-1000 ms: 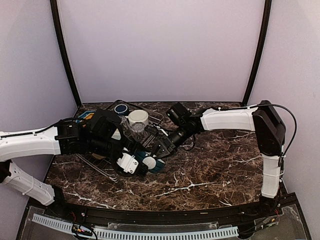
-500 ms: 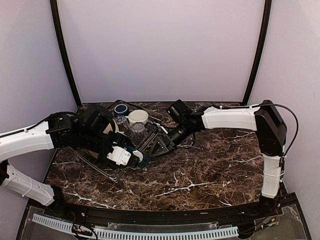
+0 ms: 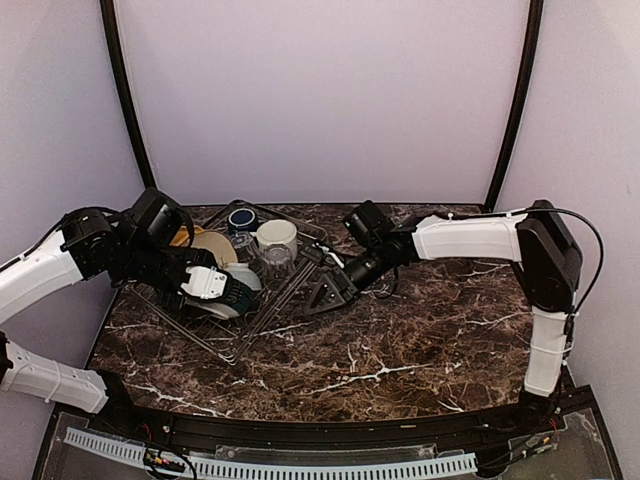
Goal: Load the mixed dishes into the dish rack
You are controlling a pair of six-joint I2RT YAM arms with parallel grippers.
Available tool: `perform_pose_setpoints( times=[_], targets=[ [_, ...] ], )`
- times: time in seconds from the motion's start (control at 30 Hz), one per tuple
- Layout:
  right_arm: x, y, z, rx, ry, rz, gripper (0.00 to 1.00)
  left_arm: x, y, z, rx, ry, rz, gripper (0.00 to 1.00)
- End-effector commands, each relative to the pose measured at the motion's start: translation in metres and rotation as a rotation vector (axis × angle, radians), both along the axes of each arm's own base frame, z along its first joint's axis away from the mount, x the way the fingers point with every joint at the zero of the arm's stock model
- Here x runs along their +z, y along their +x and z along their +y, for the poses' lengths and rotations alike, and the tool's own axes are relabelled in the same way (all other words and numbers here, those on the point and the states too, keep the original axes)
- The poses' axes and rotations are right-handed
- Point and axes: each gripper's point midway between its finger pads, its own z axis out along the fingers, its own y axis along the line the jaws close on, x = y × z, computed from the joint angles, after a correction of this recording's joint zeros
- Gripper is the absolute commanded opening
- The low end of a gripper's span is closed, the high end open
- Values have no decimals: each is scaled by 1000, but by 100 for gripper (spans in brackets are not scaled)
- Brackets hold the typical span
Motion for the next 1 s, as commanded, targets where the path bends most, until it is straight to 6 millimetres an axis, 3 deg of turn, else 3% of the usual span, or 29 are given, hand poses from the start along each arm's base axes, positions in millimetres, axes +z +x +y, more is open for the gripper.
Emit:
perform_pose_setpoints(
  times=[0.0, 0.17, 0.5, 0.97],
  targets=[
    [18, 5, -6, -13, 75, -50, 44, 5, -9, 23, 65, 49, 60, 47],
    [18, 7, -13, -17, 122, -48, 43, -9, -3, 38, 122, 149, 114, 47],
    [5, 5, -29, -26, 170, -16, 42, -33, 5, 40, 138, 245, 241, 47],
    [-4, 2, -34, -32, 198, -1, 41, -61, 2, 24, 117, 240, 379, 49]
  ],
)
